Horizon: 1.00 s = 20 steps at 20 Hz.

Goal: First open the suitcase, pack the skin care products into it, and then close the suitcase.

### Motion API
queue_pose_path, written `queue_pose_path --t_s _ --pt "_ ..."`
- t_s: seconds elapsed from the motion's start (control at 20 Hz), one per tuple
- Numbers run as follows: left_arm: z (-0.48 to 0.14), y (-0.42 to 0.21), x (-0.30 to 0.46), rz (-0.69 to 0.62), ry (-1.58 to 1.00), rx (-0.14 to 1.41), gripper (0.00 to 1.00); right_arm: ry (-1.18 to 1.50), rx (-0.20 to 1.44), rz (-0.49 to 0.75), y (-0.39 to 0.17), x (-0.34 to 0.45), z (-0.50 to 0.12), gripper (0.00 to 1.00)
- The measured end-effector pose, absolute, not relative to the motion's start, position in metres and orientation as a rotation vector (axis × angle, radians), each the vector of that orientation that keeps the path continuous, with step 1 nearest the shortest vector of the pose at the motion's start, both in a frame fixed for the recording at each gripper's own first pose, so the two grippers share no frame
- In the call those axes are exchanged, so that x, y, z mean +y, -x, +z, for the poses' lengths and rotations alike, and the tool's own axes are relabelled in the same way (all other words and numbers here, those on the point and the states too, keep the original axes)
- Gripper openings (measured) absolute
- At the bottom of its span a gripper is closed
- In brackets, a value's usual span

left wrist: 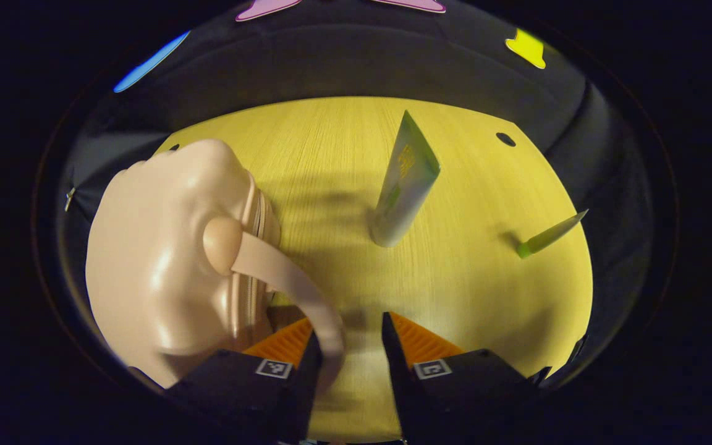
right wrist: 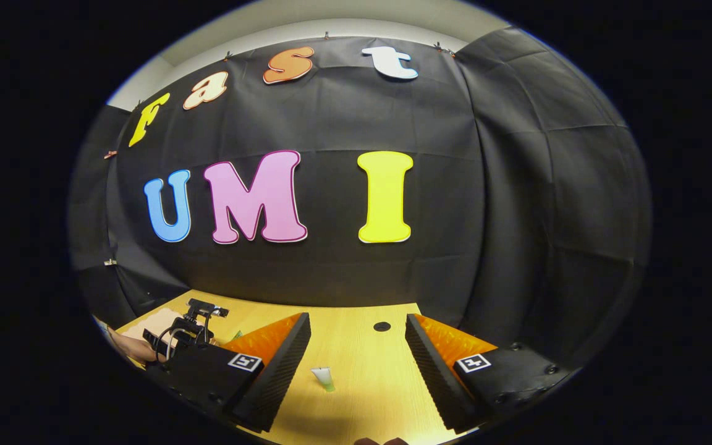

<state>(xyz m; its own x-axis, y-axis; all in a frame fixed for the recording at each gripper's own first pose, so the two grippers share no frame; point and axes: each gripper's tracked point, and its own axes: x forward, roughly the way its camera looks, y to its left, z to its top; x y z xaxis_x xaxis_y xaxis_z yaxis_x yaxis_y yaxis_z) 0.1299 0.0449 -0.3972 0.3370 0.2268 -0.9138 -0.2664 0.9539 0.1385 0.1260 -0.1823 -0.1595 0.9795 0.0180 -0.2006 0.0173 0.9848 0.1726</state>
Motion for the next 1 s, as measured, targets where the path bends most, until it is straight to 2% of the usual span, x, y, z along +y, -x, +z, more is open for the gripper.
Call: queue_pose_path --t_s 0.1,0.25,0.4,0.5,0.6,0.75,0.9,0.95,1.0 --pt "-0.386 -0.13 0.041 0.282 0.036 1.181 0.2 -0.189 0.217 0.001 -0.127 -0.183 -0.165 0.98" --pt "-0.348 -0.132 0.044 0.26 -0.023 1.146 0.18 -0.184 0.223 0.003 -0.136 -0.177 -0.166 0.97" --pt "-0.298 -0.135 0.048 0.225 0.031 1.075 0.17 -0.18 0.211 0.051 -0.147 -0.146 -0.156 0.97" --pt "-0.258 -0.136 0.067 0.221 0.02 0.993 0.21 -0.167 0.188 0.089 -0.155 -0.12 -0.143 0.97" --pt "-0.206 -0.132 0.1 0.235 -0.001 0.903 0.17 -0.153 0.162 0.118 -0.16 -0.092 -0.13 0.97" --pt "-0.14 -0.111 0.165 0.293 -0.043 0.796 0.17 -0.131 0.124 0.127 -0.161 -0.054 -0.109 0.97" --pt "-0.108 -0.081 0.24 0.383 -0.077 0.743 0.21 -0.114 0.095 0.147 -0.158 -0.016 -0.093 0.97" --pt "-0.101 -0.072 0.264 0.412 -0.097 0.731 0.16 -0.101 0.093 0.154 -0.158 -0.006 -0.09 0.97" --pt "-0.097 -0.062 0.294 0.443 -0.128 0.725 0.16 -0.093 0.092 0.158 -0.157 0.004 -0.088 0.97"
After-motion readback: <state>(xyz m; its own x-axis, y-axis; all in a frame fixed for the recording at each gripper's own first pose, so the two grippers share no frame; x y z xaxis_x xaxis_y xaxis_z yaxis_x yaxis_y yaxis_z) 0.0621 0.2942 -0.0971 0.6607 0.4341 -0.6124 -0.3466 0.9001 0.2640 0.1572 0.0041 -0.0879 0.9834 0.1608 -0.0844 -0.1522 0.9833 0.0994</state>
